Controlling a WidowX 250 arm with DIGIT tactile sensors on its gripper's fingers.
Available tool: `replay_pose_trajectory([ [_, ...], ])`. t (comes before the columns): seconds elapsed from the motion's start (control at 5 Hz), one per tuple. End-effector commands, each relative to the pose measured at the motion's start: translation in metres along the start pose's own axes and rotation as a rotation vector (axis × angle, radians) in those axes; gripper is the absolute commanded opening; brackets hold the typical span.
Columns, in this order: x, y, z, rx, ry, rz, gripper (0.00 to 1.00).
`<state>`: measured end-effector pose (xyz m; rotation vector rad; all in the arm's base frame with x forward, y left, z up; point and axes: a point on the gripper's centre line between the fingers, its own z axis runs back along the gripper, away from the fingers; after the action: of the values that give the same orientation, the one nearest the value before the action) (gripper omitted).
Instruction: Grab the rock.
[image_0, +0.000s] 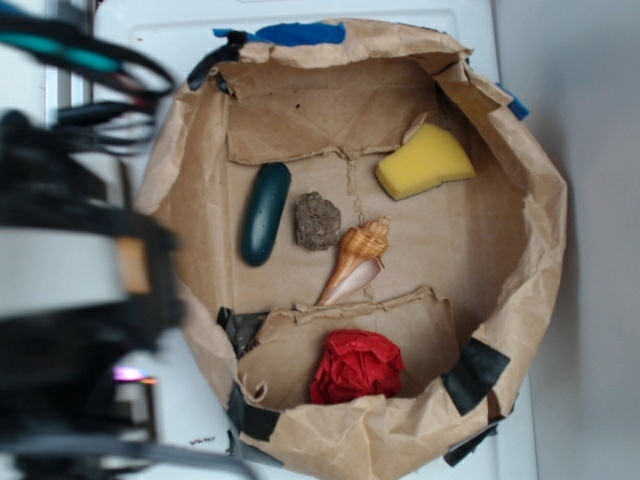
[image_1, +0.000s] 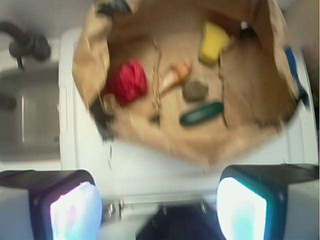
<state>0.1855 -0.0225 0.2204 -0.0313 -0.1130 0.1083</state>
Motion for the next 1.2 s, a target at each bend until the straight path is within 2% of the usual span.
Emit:
replay_pose_trajectory([
  [0.0,0.051,0.019,-0.014,0.019,-0.06,-0.07,1.0],
  [0.2,0.057,0.027,-0.016,-0.088,-0.11,-0.31,1.0],
  [0.4,0.054,0.023,0.001,-0.178,-0.117,-0.55,1.0],
  [1.0,0.054,0.023,0.001,-0.178,-0.117,-0.55,1.0],
])
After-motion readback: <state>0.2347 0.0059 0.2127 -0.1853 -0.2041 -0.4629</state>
